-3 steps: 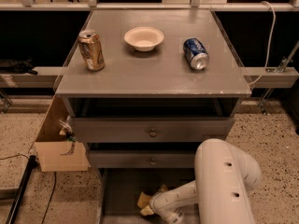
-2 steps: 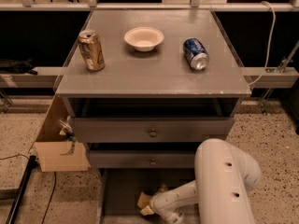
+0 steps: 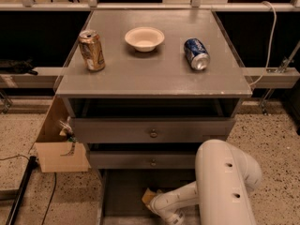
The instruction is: Pick sponge from bottom drawer and place on counter
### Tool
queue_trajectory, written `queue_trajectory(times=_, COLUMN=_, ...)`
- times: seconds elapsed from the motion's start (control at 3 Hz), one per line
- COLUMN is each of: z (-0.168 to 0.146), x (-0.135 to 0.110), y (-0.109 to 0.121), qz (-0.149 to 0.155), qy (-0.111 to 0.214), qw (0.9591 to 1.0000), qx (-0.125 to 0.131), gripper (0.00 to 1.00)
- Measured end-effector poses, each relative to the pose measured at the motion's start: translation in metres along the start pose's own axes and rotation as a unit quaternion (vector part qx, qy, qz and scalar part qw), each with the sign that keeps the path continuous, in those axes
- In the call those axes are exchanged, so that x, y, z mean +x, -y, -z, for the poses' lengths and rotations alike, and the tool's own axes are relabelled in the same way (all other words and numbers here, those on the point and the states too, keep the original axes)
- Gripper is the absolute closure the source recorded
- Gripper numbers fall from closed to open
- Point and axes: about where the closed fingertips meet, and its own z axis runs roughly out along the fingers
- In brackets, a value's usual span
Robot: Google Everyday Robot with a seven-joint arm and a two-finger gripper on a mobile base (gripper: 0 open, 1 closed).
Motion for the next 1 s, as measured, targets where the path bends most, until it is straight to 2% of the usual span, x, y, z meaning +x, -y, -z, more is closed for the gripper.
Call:
queue_trajectory(times=0.67, z=0.0000, x=0.0000, y=0.0000, qz=0.000, qy=0.000, qw=1.0000, qx=0.000, gripper=0.85)
queue_trajectory(times=1.0, z=0.0000, x=0.0000, y=0.0000, qz=0.000, qy=0.000, qw=1.0000, qx=0.000, gripper=1.00)
